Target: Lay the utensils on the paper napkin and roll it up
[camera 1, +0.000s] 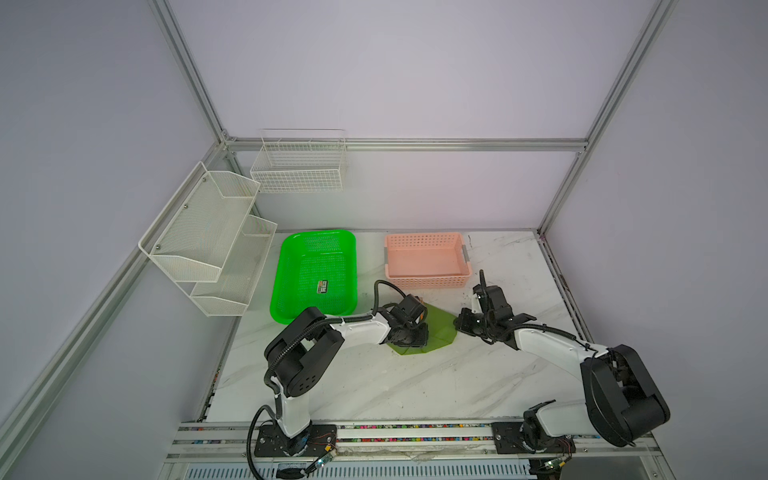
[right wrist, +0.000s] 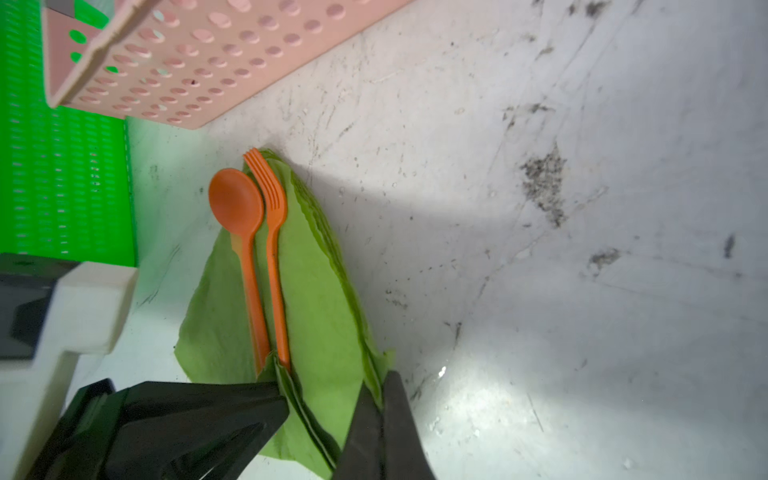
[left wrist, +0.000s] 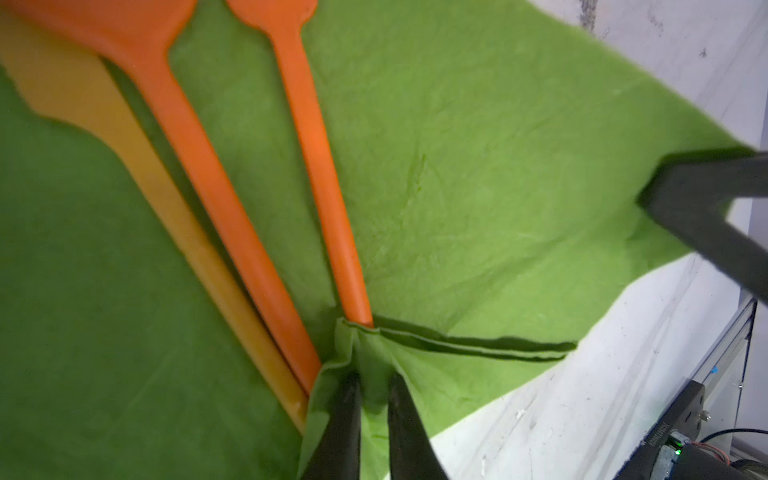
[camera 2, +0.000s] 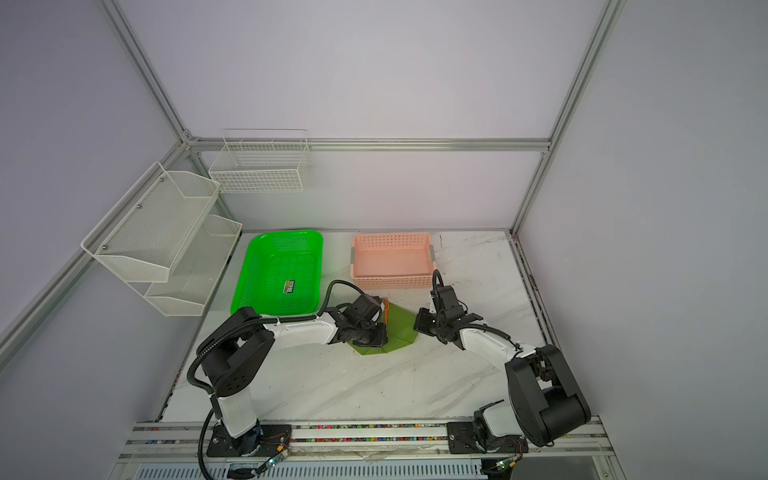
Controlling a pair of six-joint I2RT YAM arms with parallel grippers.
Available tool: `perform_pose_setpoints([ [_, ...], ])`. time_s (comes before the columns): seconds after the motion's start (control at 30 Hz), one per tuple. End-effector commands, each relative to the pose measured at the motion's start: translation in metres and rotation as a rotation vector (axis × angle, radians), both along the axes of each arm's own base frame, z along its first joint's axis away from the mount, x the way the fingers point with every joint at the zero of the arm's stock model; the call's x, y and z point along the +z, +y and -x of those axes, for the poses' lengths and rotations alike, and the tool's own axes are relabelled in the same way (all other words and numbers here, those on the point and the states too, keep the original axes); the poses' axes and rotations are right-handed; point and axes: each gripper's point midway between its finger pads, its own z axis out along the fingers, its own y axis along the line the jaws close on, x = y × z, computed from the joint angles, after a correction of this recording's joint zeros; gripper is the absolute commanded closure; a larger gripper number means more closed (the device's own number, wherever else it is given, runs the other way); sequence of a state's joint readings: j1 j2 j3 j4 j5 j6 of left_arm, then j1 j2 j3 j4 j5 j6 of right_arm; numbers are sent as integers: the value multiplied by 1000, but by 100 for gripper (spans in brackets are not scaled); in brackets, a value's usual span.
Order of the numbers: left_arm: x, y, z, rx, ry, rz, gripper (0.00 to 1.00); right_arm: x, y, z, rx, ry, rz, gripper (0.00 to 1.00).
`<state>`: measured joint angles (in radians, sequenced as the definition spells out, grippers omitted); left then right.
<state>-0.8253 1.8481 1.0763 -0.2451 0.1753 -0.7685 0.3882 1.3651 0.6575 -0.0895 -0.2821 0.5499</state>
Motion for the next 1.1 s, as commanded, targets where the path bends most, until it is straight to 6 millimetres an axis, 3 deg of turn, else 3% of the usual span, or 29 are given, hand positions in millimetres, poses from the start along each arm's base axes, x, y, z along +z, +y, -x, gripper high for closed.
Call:
perform_pose_setpoints([
  [0.0,6,9,2,30,-13,-2,84,10,-1,7,8,-12,-5,100],
  [0.17,15,9,-3,29,-43,2,84,26,6,8,44,-44,-29,98],
  [0.67,23,1,-13,16,-70,19,85,32,64,12,149,-69,-66,97],
  [0.8,30,-1,-14,10,-83,35,84,22,79,12,168,-48,-59,97],
  [1.07,48,11,-21,29,-109,93,83,24,89,2,159,-53,-67,97],
])
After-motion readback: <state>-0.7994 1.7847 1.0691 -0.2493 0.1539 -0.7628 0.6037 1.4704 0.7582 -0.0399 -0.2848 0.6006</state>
